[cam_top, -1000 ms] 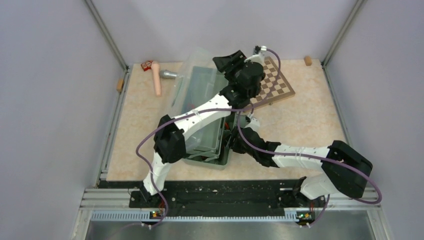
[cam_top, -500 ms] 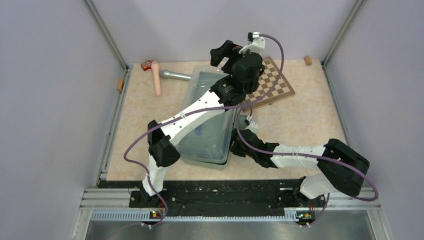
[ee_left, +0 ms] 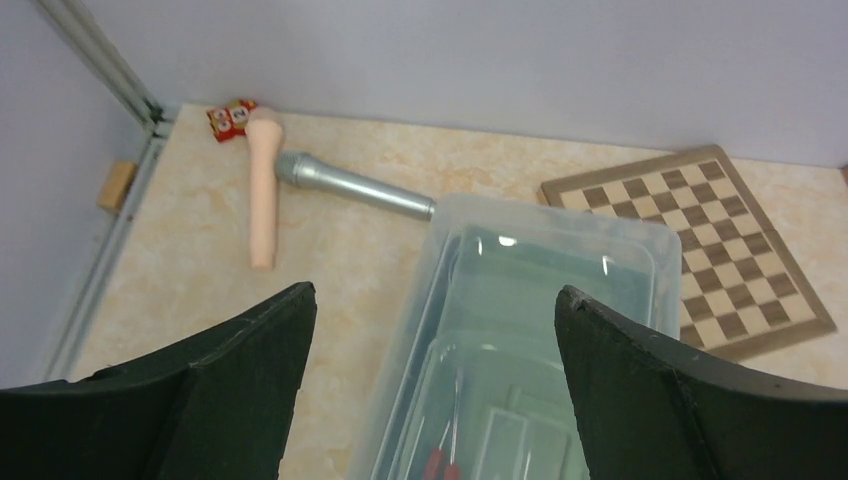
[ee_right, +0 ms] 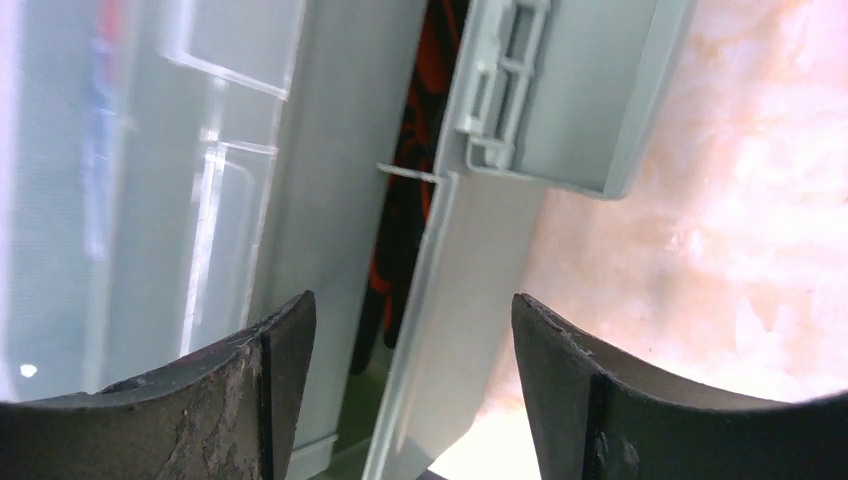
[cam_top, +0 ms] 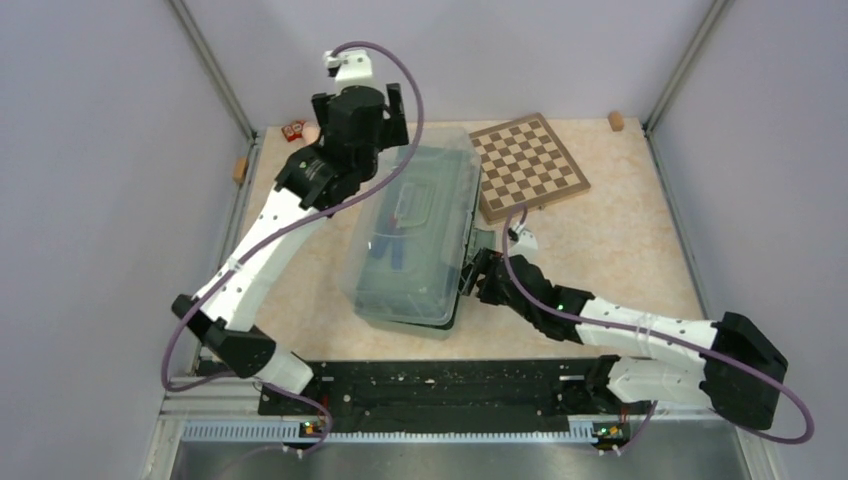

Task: Pack the tool kit

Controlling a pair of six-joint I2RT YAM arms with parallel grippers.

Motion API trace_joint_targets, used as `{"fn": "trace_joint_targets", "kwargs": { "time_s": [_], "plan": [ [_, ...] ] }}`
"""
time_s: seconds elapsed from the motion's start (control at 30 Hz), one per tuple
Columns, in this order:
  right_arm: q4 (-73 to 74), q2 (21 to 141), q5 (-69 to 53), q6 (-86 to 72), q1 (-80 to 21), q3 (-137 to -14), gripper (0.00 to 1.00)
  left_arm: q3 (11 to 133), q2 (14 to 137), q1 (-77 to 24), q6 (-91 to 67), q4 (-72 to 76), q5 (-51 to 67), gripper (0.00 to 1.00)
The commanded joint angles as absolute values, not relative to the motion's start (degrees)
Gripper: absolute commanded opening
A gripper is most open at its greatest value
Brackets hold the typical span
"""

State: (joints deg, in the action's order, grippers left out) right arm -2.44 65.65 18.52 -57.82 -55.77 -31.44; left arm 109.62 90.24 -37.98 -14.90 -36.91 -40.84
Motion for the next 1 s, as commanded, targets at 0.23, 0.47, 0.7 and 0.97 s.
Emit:
{"fn": "trace_joint_targets", "kwargs": {
  "time_s": [0.23, 0.47, 0.7, 0.97],
  "plan": [
    [3.43, 48.28, 18.58, -49.22, -46.65, -32.35, 0.83, 88.45, 72.49, -29.6, -28.15, -38.02, -21.21, 0.94],
    [-10.98, 52.38, -16.01, -46.23, -24.29, -27.53, 0.83, 81.05, 69.36, -28.61, -29.5, -39.96, -18.31, 0.95],
    [-33.29, 63.85, -30.77, -53.0, -17.0, -22.96, 0.83, 76.29, 68.85, -28.58, -29.37, -39.32, -14.42, 0.95],
    [-50.72, 76.57, -35.04, -58.48, -17.05, -22.47, 0.82, 69.59, 67.28, -28.72, -31.81, -36.29, -11.66, 0.94]
  ]
}}
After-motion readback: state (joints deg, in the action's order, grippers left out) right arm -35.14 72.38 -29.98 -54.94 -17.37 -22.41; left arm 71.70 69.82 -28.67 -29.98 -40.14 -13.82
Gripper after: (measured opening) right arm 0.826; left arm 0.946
